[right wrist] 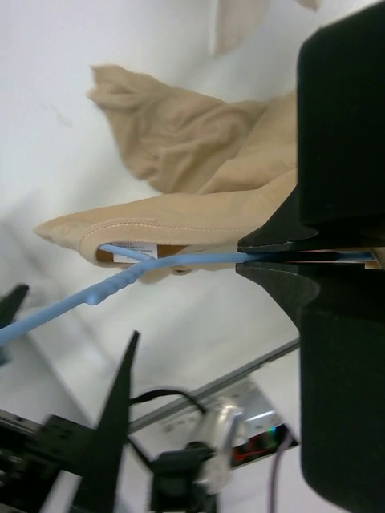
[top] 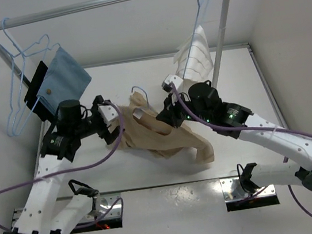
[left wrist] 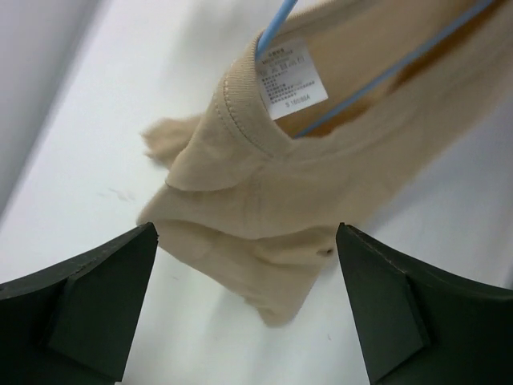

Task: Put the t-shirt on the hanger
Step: Hang the hanger with tshirt onto the clothesline

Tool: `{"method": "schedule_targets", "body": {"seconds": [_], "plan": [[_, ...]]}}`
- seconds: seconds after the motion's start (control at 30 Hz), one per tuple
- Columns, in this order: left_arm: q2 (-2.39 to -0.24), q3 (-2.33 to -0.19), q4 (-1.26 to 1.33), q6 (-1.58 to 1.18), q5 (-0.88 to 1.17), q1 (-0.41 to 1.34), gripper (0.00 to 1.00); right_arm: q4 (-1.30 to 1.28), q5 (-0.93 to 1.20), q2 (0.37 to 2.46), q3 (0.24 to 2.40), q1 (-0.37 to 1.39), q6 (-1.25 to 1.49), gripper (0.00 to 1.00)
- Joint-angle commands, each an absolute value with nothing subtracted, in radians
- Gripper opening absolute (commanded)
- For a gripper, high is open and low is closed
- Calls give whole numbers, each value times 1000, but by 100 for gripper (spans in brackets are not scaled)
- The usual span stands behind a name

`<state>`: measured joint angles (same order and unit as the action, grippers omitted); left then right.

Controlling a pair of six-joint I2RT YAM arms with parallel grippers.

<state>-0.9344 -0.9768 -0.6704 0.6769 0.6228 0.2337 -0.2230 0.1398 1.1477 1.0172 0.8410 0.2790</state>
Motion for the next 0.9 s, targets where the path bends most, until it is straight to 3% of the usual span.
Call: {"method": "schedule_targets", "body": {"seconds": [0.0,0.17,0.53,0.87], "plan": [[-817,-990,-457,444,588,222,100,-167,40,1149,1147,847,360,0],[-742,-960,-310,347,496,222,100,-219,21,1190,1276,847,373,0],[-701,-917,-310,337,494,222,100,-135,-179,1289,1569,847,351,0],[-672,-899,-319,356,494,222,100,29,-371,1331,1629,847,290,0]]}}
